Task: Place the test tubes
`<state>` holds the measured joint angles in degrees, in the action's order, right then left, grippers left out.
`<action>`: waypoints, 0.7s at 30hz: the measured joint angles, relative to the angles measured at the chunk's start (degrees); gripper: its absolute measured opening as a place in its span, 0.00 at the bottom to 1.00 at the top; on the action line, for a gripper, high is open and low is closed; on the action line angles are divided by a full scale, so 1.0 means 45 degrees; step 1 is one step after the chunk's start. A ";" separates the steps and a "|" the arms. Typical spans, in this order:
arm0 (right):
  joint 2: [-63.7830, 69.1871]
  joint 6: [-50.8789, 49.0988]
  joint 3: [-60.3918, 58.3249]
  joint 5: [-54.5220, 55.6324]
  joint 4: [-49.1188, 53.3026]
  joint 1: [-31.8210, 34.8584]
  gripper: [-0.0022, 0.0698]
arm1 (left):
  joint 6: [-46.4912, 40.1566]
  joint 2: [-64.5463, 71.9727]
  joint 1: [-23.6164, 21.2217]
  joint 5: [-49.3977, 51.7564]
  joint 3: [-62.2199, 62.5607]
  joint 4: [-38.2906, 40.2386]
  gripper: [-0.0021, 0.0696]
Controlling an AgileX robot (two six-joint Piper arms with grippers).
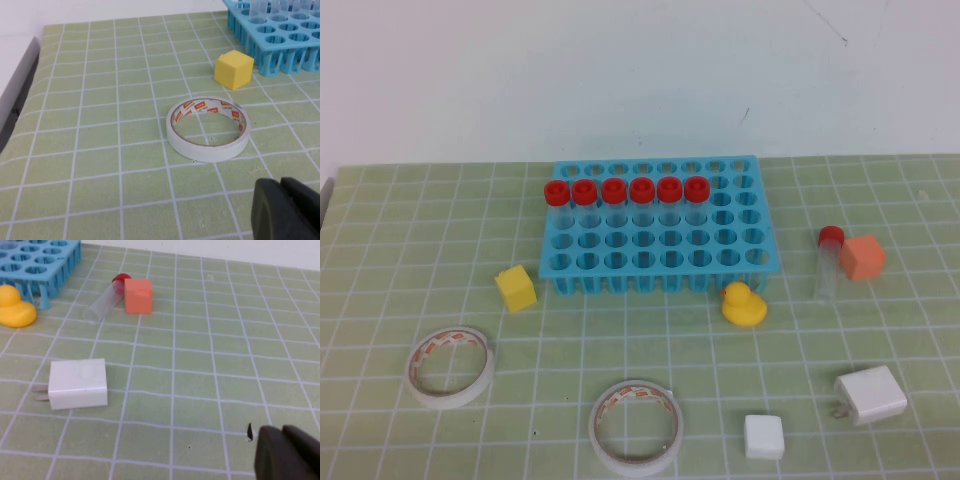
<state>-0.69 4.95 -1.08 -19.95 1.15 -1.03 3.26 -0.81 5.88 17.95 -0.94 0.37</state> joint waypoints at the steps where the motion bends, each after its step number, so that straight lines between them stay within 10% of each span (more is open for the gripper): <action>1: 0.0000 0.0000 0.0000 0.0000 0.0000 0.0000 0.03 | 0.0000 0.0000 0.0000 0.0000 0.0000 0.0000 0.03; 21: 0.0000 0.0000 0.0000 0.0000 0.0106 0.0000 0.03 | 0.0000 0.0000 0.0000 0.0000 0.0000 0.0000 0.03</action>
<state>-0.69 4.95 -1.08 -19.95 1.62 -1.03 3.26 -0.81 5.88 17.95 -0.94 0.37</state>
